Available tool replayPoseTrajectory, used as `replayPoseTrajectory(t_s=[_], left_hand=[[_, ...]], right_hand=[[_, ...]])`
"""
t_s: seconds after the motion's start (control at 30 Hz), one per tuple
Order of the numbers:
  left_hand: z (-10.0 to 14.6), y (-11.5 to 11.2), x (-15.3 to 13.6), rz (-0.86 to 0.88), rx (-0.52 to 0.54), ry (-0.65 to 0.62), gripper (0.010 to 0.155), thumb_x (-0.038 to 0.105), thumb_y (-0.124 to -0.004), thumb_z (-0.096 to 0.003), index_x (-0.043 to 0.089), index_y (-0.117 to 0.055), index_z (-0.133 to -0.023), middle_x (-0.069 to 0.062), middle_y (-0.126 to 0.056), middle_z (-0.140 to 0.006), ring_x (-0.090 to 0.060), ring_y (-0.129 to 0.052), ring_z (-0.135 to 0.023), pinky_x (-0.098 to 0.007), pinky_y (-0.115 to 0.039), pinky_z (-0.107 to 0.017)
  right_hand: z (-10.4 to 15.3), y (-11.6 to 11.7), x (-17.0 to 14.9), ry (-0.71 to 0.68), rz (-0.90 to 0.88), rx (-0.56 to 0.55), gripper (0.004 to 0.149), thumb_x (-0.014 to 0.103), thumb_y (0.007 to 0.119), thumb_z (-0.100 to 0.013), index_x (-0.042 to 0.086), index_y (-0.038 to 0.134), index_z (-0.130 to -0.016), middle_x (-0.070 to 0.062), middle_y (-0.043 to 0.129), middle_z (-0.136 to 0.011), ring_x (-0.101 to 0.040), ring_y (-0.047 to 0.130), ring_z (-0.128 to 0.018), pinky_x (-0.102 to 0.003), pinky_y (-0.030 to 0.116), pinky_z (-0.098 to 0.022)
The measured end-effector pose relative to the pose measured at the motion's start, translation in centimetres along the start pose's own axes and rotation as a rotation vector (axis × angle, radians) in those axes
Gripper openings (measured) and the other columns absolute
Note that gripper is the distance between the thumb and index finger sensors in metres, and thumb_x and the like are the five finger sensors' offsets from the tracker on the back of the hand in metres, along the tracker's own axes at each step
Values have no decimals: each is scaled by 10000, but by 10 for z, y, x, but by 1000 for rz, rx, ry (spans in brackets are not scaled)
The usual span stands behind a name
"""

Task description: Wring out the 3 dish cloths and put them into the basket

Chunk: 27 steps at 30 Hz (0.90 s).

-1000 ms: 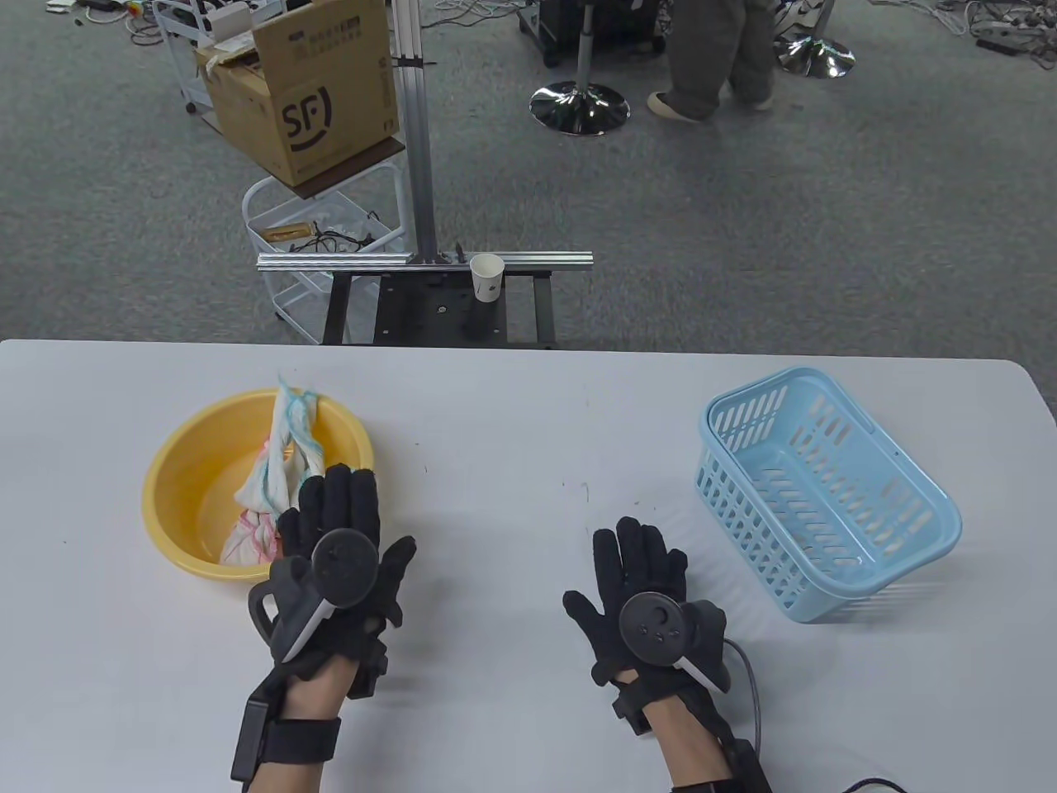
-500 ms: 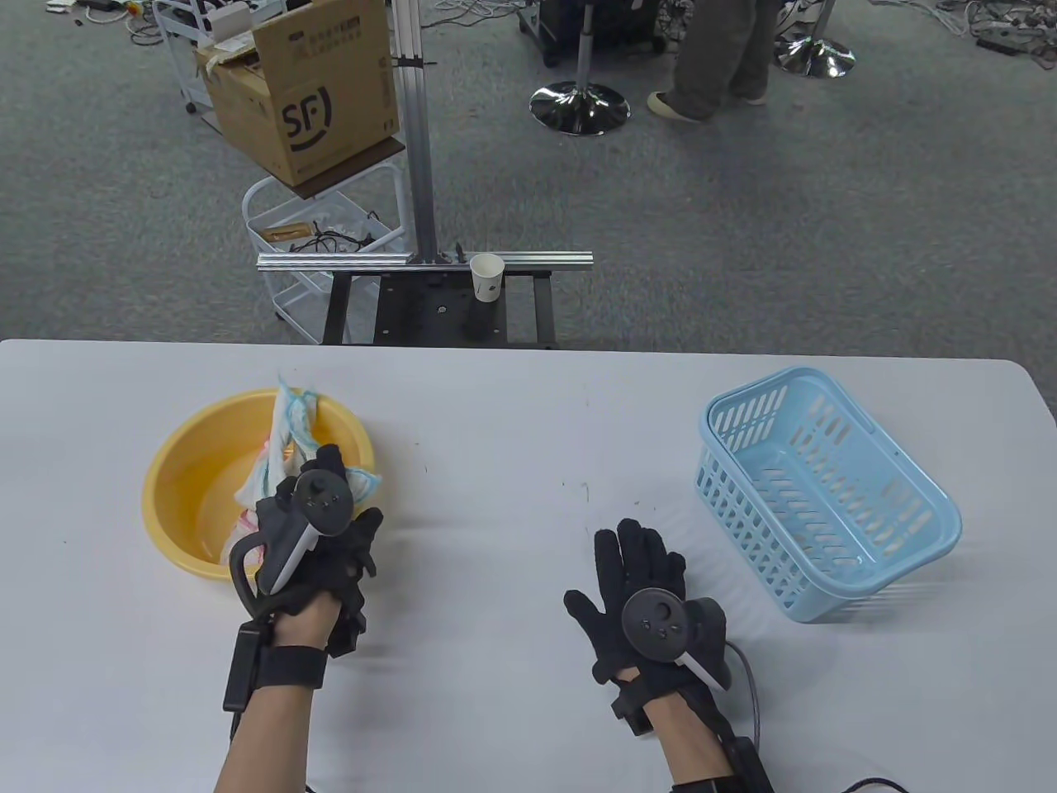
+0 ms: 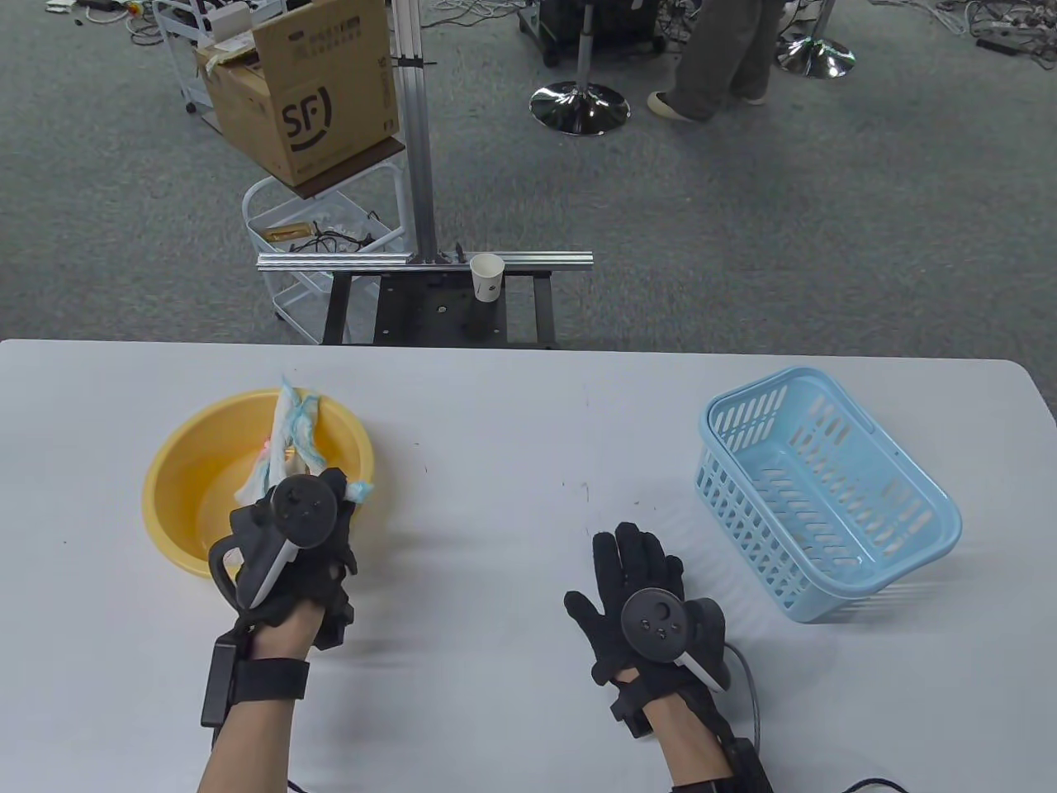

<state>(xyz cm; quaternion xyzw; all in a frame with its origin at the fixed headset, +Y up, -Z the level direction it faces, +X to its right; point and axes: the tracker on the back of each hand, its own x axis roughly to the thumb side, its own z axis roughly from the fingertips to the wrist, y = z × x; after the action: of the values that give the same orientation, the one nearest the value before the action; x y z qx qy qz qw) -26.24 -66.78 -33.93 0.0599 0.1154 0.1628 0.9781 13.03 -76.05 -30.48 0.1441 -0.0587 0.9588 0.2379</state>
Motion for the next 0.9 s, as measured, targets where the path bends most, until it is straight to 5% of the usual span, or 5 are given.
replayPoseTrajectory(t_s=[0.4, 0.9], left_hand=[[20, 93, 15, 379, 22, -161, 509, 453, -805, -481, 351, -812, -979, 73, -792, -1020, -274, -767, -990, -565, -571, -774], [52, 129, 75, 553, 17, -424, 515, 454, -803, -487, 342, -805, -989, 68, -799, -1018, -275, -780, -985, -567, -581, -771]], right_hand=[[0, 3, 3, -11, -17, 16, 787, 575, 723, -538, 152, 367, -1098, -226, 319, -1154, -528, 344, -1053, -750, 347, -693], [3, -4, 27, -159, -83, -40, 837, 631, 722, -514, 166, 344, -1098, -217, 322, -1156, -526, 358, -1053, -752, 347, -695]])
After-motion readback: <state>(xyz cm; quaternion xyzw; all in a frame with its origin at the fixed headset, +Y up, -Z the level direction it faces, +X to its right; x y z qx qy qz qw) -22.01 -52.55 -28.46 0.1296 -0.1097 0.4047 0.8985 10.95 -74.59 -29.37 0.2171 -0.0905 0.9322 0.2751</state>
